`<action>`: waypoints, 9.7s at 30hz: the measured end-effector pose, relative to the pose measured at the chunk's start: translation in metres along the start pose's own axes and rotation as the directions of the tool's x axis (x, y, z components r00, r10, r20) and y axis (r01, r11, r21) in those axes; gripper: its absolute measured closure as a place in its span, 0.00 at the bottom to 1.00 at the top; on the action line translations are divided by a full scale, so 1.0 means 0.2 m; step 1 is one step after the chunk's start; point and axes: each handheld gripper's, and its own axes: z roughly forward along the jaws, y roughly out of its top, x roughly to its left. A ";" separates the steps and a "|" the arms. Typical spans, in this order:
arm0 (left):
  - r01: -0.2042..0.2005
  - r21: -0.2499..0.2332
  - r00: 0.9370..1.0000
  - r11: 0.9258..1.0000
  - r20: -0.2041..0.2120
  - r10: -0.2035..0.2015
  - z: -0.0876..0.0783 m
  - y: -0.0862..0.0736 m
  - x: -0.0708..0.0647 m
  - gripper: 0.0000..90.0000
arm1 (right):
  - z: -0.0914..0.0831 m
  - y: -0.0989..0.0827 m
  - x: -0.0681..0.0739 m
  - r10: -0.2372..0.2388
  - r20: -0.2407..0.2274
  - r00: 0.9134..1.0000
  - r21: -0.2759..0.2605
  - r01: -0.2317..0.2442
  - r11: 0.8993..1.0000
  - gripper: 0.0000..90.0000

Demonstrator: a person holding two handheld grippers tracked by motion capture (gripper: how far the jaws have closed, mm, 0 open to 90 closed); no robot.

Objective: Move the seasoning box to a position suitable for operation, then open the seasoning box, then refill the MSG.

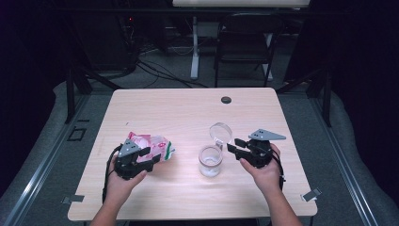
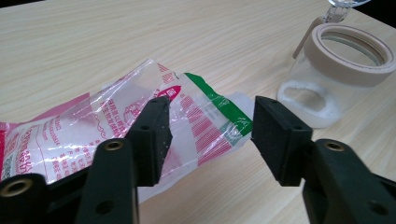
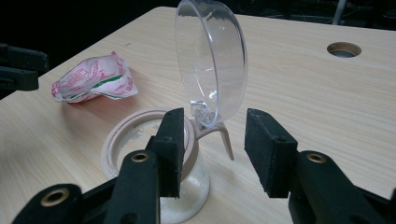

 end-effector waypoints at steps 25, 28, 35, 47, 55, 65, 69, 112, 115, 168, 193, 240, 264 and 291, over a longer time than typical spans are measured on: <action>-0.193 0.088 0.977 0.977 -0.072 0.200 0.15 -0.05 -0.14 0.41 | 0.03 -0.01 0.03 -0.030 0.000 1.000 0.012 0.030 0.999 0.60; -0.216 0.118 0.968 0.969 -0.106 0.228 0.18 -0.06 -0.14 0.41 | 0.03 -0.02 0.03 -0.027 0.003 1.000 0.017 0.027 0.999 0.60; -0.213 0.135 0.963 0.968 -0.137 0.231 0.21 -0.07 -0.11 0.43 | 0.04 -0.02 0.04 -0.033 0.000 0.999 0.019 0.033 0.999 0.60; -0.205 0.136 0.964 0.969 -0.145 0.224 0.24 -0.08 -0.07 0.50 | 0.03 -0.03 0.04 -0.030 0.006 1.000 0.010 0.030 0.999 0.60; -0.210 0.133 0.957 0.969 -0.176 0.231 0.25 -0.08 -0.06 0.55 | 0.03 -0.03 0.04 -0.031 0.002 1.000 0.016 0.031 0.999 0.60; -0.188 0.086 0.963 0.978 -0.177 0.200 0.25 -0.07 -0.03 0.70 | 0.02 -0.03 0.03 -0.016 0.012 1.000 0.016 0.016 1.000 0.60; -0.183 0.078 0.966 0.980 -0.171 0.194 0.24 -0.06 -0.02 0.74 | 0.02 -0.03 0.03 -0.019 0.021 1.000 0.014 0.019 1.000 0.60; -0.007 -0.082 0.964 0.997 -0.267 -0.016 -0.01 -0.01 0.19 0.99 | -0.01 -0.04 0.04 -0.016 0.007 1.000 -0.002 0.016 1.000 0.60; 0.007 -0.101 0.959 0.995 -0.282 -0.035 -0.05 0.01 0.23 1.00 | -0.02 -0.04 0.04 -0.014 0.015 1.000 -0.004 0.014 1.000 0.60; -0.167 -0.081 0.986 0.983 -0.023 0.165 -0.01 0.52 -0.11 1.00 | -0.07 0.01 0.03 -0.039 0.021 0.999 -0.045 0.040 0.998 0.64; -0.127 -0.113 0.979 0.986 0.145 0.142 -0.06 0.19 -0.20 1.00 | -0.07 0.08 0.18 -0.132 -0.120 0.984 -0.027 0.130 0.991 0.75; -0.069 -0.096 0.974 0.993 0.211 0.088 -0.06 -0.01 -0.22 0.99 | 0.33 0.10 0.54 -0.267 -0.373 0.889 0.105 0.326 0.940 0.85; -0.068 -0.107 0.976 0.992 0.200 0.088 -0.09 -0.02 -0.21 0.99 | 0.41 0.07 0.53 -0.240 -0.394 0.887 0.150 0.320 0.936 1.00; -0.050 -0.094 0.977 0.994 0.200 0.068 -0.02 -0.08 -0.21 0.64 | 0.39 0.09 0.55 -0.249 -0.424 0.870 0.143 0.336 0.931 1.00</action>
